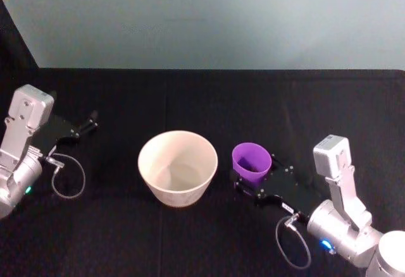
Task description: Pick up the cup and pour the mung beans from the cup into the bowl.
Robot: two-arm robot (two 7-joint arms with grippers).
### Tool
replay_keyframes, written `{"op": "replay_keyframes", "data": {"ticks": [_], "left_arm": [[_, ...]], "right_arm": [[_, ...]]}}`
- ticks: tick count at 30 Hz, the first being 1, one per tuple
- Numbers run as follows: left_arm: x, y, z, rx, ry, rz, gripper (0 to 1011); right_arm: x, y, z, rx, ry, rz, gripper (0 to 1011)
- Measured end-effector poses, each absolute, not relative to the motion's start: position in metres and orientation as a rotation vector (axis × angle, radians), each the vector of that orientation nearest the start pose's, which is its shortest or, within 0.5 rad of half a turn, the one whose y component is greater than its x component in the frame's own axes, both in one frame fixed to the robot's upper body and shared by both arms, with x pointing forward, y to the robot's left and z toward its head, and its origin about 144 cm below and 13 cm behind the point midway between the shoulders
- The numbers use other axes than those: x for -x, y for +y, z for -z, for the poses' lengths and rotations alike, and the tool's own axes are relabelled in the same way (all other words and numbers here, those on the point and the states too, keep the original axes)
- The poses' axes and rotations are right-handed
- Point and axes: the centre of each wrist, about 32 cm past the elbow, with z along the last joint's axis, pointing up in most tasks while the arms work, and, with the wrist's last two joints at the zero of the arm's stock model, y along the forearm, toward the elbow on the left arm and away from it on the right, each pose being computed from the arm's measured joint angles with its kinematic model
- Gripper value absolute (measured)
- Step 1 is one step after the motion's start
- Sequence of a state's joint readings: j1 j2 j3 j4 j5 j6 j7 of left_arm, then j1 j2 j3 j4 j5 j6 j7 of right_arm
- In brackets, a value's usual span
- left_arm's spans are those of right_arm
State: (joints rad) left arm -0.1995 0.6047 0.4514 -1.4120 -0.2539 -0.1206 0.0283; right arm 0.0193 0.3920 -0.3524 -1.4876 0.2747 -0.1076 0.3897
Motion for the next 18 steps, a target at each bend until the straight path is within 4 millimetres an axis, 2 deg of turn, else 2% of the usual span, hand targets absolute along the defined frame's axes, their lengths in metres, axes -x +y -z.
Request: {"op": "replay_keyframes", "data": {"ticks": [11,18], "left_arm": [[-0.489,0.31,-1.14,-0.304,-0.285,-1.248,1000],[-0.489,0.31,-1.14,-0.304,-0.285,-1.248,1000]], "right_arm": [[-0.451,-0.25,-1.135,0.132,-0.052,0.865,718],[-0.47,-0.254,-1.152,0.125,-0.058,0.865,718]]}}
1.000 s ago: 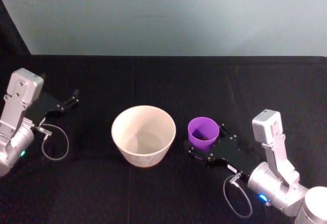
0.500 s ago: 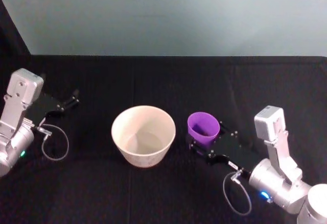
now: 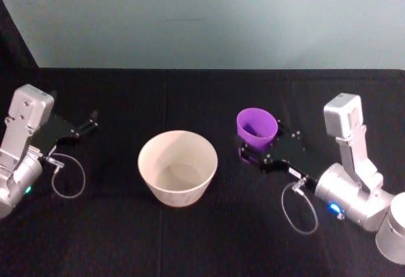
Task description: Pick up the cup and pour the mung beans from the cup into the bowl.
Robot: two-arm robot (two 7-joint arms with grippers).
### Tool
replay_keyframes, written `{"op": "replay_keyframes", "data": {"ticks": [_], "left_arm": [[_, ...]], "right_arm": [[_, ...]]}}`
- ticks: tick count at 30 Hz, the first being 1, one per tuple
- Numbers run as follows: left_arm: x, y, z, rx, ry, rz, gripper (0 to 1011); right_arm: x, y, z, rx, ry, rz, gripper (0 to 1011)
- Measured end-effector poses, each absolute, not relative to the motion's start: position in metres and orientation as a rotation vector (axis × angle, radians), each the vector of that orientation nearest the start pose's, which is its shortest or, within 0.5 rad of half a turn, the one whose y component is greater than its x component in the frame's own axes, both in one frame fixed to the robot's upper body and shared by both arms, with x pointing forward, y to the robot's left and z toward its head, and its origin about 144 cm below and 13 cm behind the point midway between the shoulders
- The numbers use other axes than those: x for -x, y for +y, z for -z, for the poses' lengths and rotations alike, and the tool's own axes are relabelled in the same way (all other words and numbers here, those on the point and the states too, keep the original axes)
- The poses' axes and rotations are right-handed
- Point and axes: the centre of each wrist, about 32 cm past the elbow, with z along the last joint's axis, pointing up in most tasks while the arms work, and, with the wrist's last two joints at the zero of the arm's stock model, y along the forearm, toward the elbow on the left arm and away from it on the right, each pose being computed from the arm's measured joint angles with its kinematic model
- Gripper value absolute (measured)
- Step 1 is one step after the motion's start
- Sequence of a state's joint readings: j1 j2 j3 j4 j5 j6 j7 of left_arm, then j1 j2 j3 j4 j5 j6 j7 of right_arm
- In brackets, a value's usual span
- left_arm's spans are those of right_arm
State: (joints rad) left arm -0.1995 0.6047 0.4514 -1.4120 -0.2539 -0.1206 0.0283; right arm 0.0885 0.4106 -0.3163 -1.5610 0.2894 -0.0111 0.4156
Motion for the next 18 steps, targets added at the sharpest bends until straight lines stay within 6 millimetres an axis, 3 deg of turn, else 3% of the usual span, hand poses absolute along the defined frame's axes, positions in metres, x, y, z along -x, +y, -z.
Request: {"op": "replay_keyframes", "data": {"ticks": [11,18], "left_arm": [[-0.489,0.31,-1.14,-0.304,-0.285,-1.248,1000],[-0.489,0.31,-1.14,-0.304,-0.285,-1.248,1000]], "right_arm": [[-0.487,-0.255,-1.177,0.106,-0.048,0.855,718],[-0.489,-0.253,-1.178,0.107,-0.037,0.848,718]]}}
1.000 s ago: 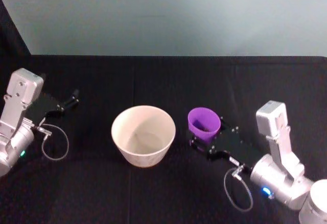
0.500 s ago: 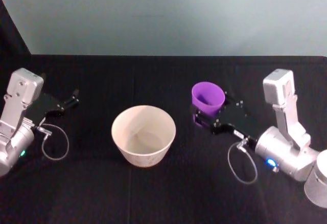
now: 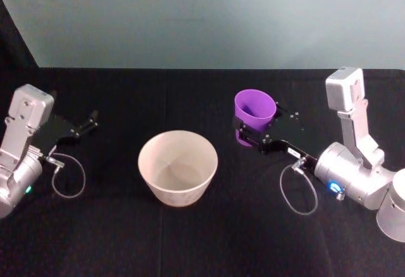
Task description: Pick up the cup and pour the mung beans from the cup into the bowl.
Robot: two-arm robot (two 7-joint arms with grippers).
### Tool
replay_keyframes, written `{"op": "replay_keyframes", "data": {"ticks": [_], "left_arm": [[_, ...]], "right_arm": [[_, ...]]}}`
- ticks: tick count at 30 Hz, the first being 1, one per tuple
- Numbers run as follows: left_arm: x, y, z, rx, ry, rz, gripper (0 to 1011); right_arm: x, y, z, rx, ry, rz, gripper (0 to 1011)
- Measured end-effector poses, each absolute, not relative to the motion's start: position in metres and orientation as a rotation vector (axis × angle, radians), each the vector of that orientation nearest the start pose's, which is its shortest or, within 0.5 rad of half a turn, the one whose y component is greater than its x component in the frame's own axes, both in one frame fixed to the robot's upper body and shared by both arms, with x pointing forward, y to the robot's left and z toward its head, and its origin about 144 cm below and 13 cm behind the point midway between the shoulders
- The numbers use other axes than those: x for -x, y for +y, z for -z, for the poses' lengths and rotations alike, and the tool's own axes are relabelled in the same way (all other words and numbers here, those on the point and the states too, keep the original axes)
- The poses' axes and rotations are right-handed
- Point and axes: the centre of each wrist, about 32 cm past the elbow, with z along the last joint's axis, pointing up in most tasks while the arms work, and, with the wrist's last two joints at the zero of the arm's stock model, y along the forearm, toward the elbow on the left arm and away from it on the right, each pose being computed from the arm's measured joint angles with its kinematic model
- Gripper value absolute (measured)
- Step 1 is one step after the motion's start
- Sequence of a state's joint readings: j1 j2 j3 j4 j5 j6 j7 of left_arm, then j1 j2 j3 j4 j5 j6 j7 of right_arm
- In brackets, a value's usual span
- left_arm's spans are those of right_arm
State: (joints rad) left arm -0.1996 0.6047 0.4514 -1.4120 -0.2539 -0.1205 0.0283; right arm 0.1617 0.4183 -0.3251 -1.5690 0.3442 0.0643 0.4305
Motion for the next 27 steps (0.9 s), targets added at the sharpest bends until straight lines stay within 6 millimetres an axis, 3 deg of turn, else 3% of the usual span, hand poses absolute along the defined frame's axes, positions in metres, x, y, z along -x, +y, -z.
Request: {"op": "replay_keyframes", "data": {"ticks": [27], "left_arm": [[-0.4886,0.3097,-1.1398,-0.304,-0.285,-1.248,1000]], "right_arm": [[-0.4891,-0.2535,-1.1784,0.107,-0.04,0.85,718]]}}
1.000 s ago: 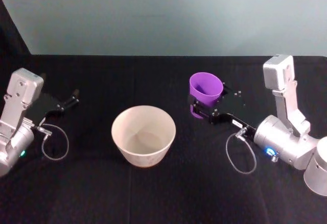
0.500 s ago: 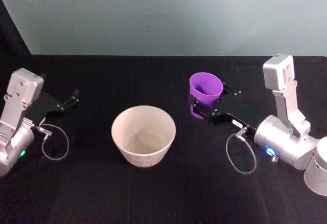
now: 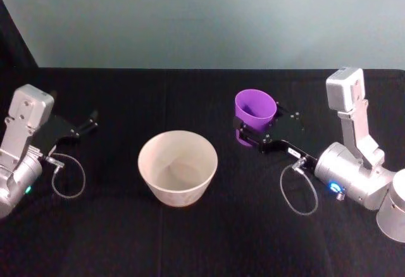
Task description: Pick up the cup and pour the mung beans from the cup into the bowl.
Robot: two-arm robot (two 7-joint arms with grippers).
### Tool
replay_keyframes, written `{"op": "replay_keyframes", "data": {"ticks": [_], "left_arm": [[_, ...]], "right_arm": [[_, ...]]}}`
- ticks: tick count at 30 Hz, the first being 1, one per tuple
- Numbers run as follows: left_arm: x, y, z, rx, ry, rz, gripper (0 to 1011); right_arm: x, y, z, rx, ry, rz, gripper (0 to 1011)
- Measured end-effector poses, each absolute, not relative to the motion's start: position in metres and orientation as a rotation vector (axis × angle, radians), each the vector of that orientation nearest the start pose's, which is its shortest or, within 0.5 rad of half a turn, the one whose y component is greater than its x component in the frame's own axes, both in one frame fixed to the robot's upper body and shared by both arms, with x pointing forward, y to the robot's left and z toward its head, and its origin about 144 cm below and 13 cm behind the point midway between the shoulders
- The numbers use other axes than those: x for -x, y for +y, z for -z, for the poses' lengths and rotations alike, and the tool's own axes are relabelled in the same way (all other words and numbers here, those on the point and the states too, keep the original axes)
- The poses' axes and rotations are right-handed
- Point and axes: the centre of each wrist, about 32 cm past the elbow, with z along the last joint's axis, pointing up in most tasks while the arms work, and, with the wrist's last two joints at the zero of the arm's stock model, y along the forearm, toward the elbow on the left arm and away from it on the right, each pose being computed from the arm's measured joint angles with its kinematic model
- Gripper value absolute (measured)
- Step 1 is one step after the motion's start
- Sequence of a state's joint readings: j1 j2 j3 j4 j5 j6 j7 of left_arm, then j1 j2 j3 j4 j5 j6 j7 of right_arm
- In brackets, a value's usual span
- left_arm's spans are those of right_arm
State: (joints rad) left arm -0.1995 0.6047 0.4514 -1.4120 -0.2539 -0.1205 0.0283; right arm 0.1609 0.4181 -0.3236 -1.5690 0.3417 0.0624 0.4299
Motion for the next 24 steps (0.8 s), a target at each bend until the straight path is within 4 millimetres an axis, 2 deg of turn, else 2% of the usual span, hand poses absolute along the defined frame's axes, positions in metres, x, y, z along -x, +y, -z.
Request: {"op": "replay_keyframes", "data": {"ticks": [24], "left_arm": [[-0.4886,0.3097,-1.1398,-0.304,-0.285,-1.248,1000]], "right_arm": [[-0.4891,-0.2535,-1.1784,0.107,-0.04,0.851,718]]}}
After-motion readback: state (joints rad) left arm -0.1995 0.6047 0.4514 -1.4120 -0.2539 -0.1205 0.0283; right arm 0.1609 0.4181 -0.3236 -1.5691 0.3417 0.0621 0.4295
